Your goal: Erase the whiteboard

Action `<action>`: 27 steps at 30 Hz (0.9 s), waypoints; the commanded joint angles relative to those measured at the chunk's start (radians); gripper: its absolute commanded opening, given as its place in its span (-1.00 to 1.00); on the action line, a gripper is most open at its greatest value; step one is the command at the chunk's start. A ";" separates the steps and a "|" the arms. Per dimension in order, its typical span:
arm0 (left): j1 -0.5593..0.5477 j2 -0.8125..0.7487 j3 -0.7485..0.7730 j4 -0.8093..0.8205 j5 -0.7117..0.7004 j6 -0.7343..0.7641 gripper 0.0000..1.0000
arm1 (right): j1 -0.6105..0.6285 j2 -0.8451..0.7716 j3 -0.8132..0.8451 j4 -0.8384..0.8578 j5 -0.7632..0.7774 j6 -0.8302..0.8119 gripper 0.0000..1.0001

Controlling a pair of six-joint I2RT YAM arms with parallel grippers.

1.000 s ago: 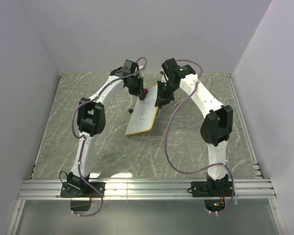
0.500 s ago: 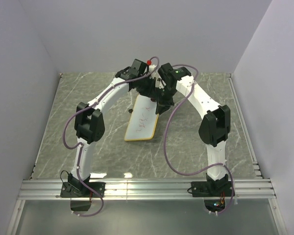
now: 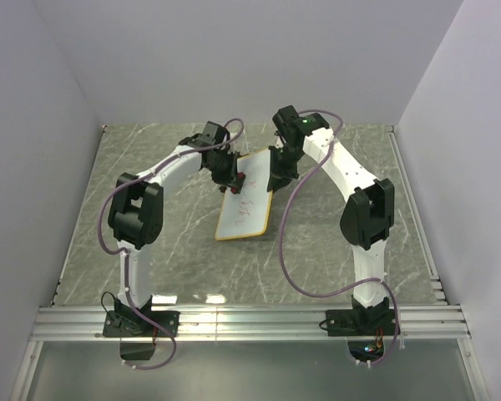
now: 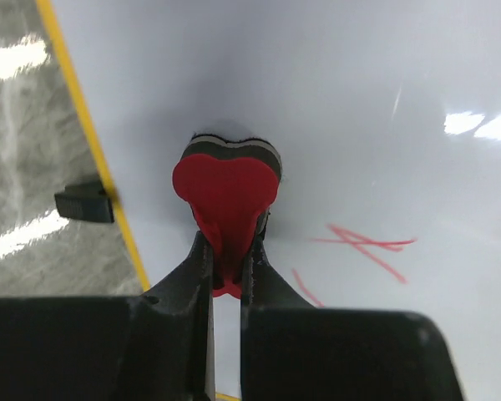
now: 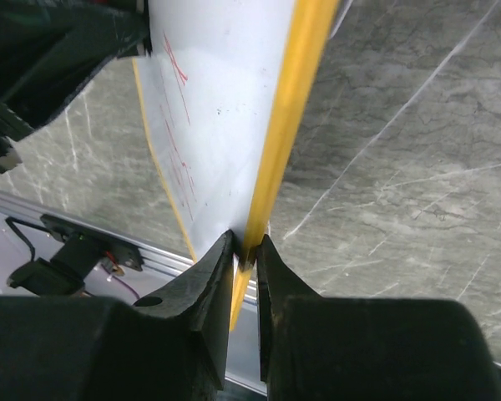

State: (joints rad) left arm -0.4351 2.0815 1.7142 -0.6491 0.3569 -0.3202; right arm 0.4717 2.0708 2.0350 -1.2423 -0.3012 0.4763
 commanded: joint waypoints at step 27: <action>-0.172 -0.028 0.128 -0.208 0.079 -0.036 -0.99 | 0.024 -0.015 -0.078 0.334 -0.061 0.090 -1.00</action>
State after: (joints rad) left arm -0.5877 2.0300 1.8683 -0.8040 0.4213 -0.3607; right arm 0.4557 2.0499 1.9636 -1.1599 -0.3237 0.5365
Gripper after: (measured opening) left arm 0.102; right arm 0.194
